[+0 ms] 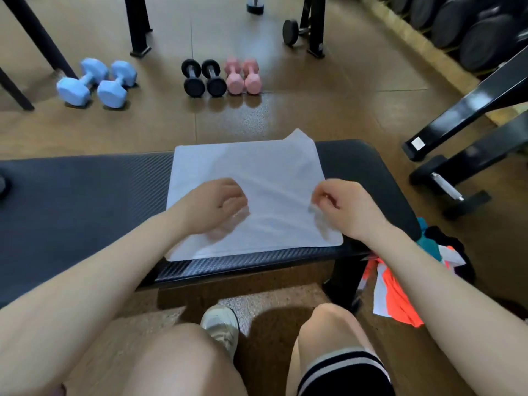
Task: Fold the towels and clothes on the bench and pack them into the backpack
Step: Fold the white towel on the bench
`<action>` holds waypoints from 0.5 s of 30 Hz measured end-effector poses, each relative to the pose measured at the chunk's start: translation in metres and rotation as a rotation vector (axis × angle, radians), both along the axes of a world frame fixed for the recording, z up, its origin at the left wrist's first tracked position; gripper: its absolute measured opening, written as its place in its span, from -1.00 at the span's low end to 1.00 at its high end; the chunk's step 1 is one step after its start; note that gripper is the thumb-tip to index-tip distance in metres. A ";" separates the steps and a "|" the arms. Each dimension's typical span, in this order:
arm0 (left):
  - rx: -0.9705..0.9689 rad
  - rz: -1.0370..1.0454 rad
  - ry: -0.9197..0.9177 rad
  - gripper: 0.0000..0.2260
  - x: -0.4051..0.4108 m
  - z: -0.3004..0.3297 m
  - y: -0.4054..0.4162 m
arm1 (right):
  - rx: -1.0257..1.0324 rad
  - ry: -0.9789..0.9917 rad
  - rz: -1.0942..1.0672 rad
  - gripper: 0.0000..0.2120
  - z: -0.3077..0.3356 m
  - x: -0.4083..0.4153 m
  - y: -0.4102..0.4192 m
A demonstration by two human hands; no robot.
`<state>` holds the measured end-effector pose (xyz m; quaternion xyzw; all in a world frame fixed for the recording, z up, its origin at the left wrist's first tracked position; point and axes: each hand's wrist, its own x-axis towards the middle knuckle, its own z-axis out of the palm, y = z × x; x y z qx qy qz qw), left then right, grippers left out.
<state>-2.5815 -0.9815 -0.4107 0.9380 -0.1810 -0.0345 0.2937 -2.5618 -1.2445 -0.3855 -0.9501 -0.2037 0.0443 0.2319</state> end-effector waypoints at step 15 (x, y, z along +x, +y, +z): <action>0.410 0.186 -0.237 -0.33 0.033 -0.030 -0.018 | 0.074 0.057 -0.561 -0.84 -0.044 0.082 0.030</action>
